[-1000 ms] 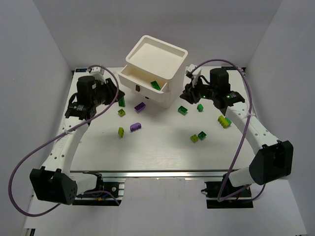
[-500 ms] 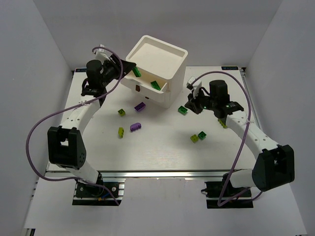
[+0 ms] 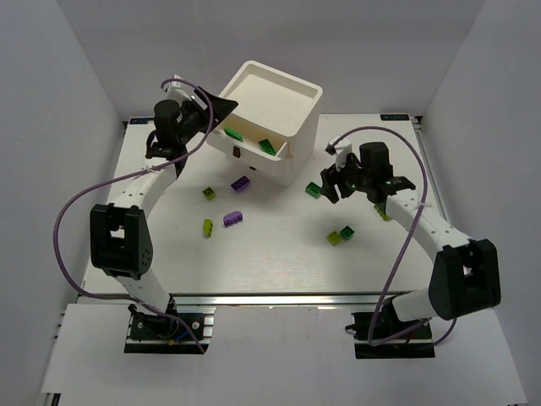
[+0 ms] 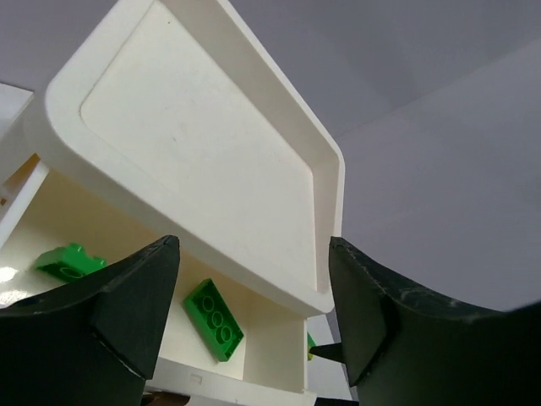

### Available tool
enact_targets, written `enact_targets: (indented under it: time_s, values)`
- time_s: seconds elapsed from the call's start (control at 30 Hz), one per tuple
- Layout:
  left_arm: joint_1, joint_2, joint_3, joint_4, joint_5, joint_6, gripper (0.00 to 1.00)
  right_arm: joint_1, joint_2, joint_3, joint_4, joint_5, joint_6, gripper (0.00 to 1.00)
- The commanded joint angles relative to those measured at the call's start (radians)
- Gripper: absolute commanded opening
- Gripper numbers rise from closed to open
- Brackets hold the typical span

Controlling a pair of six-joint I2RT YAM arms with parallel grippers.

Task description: Sort the legos into containers by color

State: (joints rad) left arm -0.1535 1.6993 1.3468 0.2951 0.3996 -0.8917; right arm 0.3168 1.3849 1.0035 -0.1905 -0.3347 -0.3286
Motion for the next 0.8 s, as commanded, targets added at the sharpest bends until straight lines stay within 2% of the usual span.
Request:
enact_targets:
  time_s: [0.0,0.17,0.27,0.43,0.53,0.57,0.6,0.63,0.73,0.77]
  values:
    - [-0.001,-0.015,0.072,-0.002,-0.004,0.011,0.81,-0.027,0.078,0.053,-0.004,0.066,0.080,0.71]
    - [0.009,-0.043,0.072,-0.027,0.005,0.030,0.82,-0.070,0.167,0.105,-0.015,0.117,0.134,0.71]
    - [0.019,-0.107,0.046,-0.066,-0.011,0.080,0.75,-0.087,0.247,0.156,-0.020,0.193,0.129,0.71]
    - [0.019,-0.263,-0.053,-0.204,-0.059,0.210,0.32,-0.113,0.377,0.231,-0.007,0.253,0.060,0.71]
    - [0.019,-0.384,-0.188,-0.264,-0.138,0.264,0.25,-0.113,0.440,0.265,0.011,0.286,0.019,0.70]
    - [0.019,-0.414,-0.225,-0.280,-0.154,0.269,0.28,-0.113,0.459,0.280,0.008,0.287,0.016,0.70]
    - [0.019,-0.444,-0.262,-0.319,-0.168,0.286,0.35,-0.116,0.495,0.309,-0.007,0.289,0.013,0.70]
    - [0.019,-0.504,-0.332,-0.332,-0.186,0.289,0.55,-0.117,0.515,0.323,-0.015,0.292,0.010,0.69]
    - [0.019,-0.591,-0.423,-0.384,-0.244,0.295,0.74,-0.122,0.560,0.351,-0.010,0.290,0.005,0.65]
    - [0.019,-0.646,-0.470,-0.398,-0.277,0.295,0.79,-0.122,0.575,0.357,-0.009,0.287,0.002,0.57]
